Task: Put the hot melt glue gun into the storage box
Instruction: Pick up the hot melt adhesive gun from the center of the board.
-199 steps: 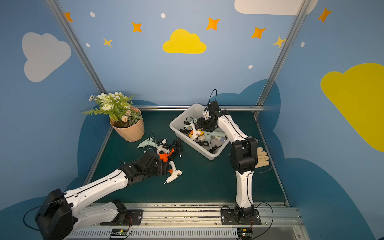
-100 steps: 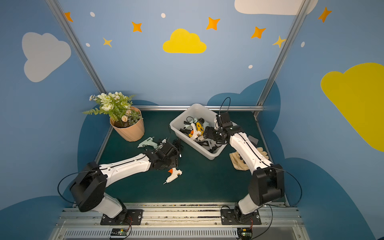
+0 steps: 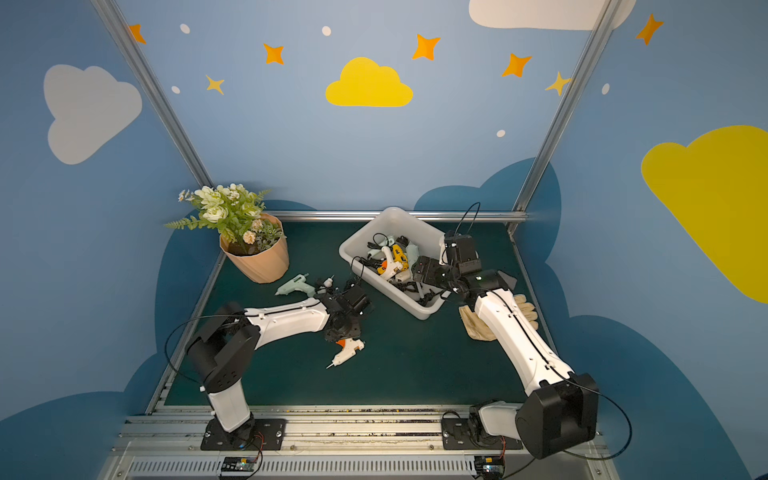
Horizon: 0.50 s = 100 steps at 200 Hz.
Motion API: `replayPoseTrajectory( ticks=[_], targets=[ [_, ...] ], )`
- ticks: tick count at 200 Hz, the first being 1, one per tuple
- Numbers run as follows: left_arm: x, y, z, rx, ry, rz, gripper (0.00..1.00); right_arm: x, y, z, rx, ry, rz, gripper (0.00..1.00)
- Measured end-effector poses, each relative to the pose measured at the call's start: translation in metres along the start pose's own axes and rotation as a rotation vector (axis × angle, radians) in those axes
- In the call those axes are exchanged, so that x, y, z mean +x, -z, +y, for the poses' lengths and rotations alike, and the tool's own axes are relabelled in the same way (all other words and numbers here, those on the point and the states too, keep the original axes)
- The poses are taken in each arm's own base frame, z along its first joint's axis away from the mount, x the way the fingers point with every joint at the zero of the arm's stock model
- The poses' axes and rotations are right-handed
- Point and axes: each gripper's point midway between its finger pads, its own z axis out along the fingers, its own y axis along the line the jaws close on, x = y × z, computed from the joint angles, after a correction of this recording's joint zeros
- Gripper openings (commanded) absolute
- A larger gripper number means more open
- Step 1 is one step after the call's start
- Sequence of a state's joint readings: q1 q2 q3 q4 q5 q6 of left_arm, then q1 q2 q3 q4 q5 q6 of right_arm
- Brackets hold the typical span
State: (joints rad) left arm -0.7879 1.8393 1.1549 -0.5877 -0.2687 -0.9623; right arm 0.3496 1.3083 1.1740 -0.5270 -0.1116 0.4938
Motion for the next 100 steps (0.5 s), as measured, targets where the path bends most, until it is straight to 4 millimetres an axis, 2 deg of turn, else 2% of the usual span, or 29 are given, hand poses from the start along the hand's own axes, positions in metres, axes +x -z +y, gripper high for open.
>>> replayPoseTrajectory(
  ticks=[36, 100],
  targets=[
    [-0.002, -0.006, 0.001, -0.046, 0.009, 0.006, 0.44, 0.004, 0.001, -0.002, 0.001, -0.004, 0.003, 0.93],
    [0.001, -0.006, 0.007, -0.062, 0.028, 0.010, 0.04, 0.005, 0.011, 0.000, -0.011, -0.007, -0.017, 0.93]
  ],
)
